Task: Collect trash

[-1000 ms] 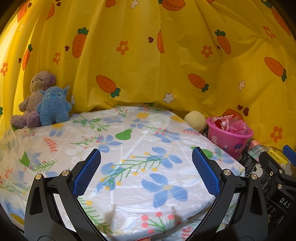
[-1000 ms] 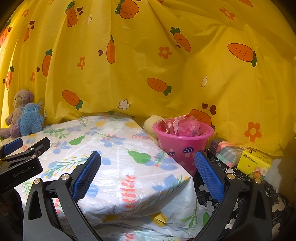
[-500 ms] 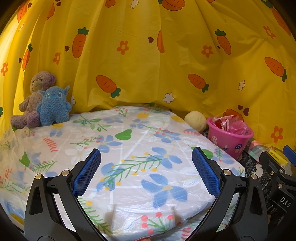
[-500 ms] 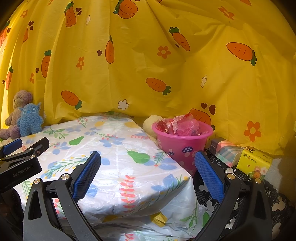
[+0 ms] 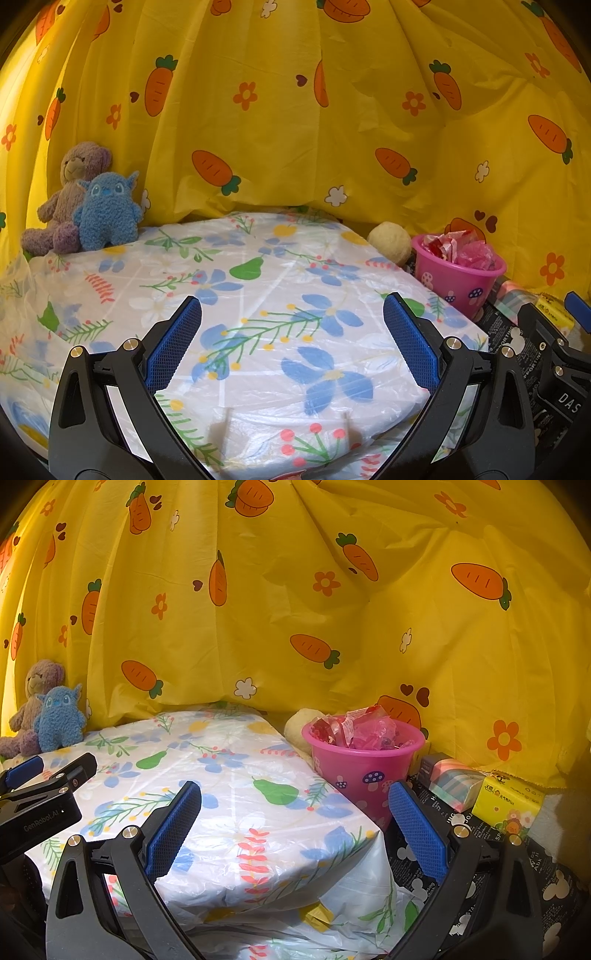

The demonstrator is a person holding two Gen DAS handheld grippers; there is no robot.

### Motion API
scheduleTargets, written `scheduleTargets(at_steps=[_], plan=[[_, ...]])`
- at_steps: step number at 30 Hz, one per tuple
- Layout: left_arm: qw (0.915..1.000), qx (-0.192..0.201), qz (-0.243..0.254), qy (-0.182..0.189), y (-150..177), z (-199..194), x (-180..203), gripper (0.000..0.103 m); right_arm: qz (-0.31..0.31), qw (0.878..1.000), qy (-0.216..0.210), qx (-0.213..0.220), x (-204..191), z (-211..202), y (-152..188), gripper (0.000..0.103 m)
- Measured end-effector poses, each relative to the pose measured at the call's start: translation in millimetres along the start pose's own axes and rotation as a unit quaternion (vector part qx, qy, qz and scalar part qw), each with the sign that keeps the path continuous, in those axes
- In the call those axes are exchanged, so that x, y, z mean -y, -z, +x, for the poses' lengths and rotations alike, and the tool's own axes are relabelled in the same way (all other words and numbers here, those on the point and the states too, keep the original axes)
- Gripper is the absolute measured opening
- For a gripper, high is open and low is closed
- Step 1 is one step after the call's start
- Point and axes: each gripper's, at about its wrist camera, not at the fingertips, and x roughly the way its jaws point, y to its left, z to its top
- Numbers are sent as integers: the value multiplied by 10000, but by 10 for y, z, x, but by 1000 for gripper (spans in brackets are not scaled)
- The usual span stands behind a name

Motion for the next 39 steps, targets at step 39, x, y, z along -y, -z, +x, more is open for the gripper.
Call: scheduleTargets(at_steps=[39], plan=[[9998, -41, 189, 104, 50, 12, 47, 78, 65, 10000, 32, -59, -3, 28, 68, 97]])
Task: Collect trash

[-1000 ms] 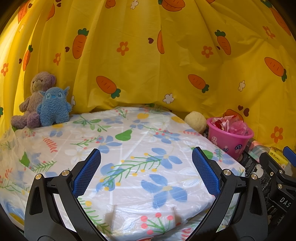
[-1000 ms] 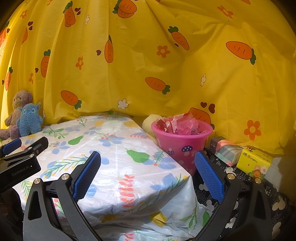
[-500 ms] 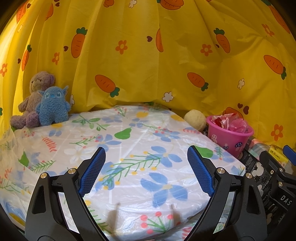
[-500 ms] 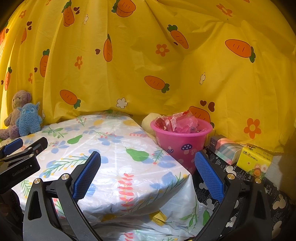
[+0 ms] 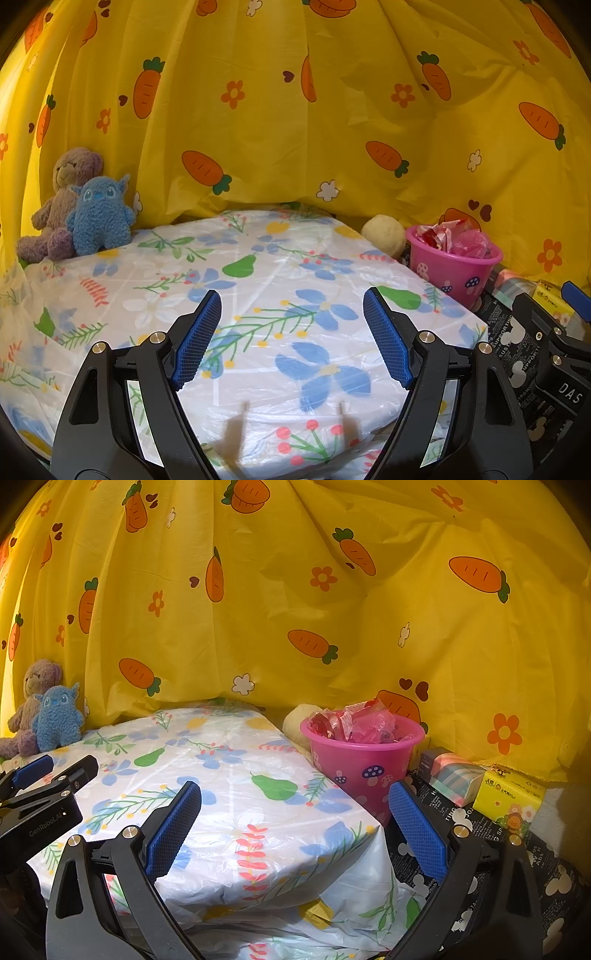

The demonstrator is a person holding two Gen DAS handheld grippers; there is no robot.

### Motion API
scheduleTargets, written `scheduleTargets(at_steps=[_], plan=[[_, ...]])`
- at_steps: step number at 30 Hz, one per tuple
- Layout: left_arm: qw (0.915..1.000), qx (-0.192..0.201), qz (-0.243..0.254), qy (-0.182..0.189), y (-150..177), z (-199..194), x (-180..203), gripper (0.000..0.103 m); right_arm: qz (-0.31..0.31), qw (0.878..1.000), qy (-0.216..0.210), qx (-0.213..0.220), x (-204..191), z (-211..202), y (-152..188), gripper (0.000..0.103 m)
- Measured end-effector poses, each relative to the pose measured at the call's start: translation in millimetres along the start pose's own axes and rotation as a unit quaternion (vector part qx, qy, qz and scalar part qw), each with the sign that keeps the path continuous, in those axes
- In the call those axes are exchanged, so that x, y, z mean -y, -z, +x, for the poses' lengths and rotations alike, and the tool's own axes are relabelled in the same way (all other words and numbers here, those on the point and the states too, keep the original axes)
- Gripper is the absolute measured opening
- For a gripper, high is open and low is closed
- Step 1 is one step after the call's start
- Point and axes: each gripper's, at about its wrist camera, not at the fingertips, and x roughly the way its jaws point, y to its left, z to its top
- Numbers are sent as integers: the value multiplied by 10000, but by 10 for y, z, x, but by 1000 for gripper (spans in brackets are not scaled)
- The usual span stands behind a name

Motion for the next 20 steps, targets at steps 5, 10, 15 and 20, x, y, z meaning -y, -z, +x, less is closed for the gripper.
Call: scheduleTargets(at_steps=[5, 10, 15, 20], plan=[[10000, 33, 23, -45, -6, -8, -1, 80, -6, 10000, 3, -3, 6, 2, -1, 97], [9999, 61, 11, -84, -20, -19, -10, 87, 3, 10000, 3, 6, 4, 0, -6, 97], [9998, 124, 36, -144, -21, -41, -7, 89, 12, 10000, -5, 13, -9, 1, -11, 97], [9997, 66, 0, -231, -17, -37, -13, 89, 21, 10000, -2, 18, -19, -4, -14, 97]])
